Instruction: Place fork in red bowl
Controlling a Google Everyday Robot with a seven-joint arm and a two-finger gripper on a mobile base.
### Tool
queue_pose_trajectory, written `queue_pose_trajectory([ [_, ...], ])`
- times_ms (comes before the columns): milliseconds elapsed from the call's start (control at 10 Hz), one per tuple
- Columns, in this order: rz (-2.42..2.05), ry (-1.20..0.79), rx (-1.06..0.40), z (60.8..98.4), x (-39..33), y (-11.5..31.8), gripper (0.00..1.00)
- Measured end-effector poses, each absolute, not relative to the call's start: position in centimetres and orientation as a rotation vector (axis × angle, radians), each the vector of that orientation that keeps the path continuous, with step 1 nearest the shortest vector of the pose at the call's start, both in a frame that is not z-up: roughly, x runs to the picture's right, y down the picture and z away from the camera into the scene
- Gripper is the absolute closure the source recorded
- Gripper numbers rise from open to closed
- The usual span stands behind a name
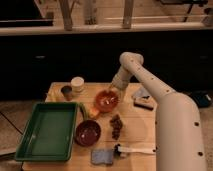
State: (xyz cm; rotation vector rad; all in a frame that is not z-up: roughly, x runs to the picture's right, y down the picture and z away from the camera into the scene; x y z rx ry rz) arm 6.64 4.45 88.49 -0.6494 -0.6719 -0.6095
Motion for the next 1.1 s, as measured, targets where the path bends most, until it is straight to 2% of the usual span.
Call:
queue_pose_trajectory([
  [1100, -0.593, -0.681, -0.654, 88.87, 7.27, 4.2, 0.2],
])
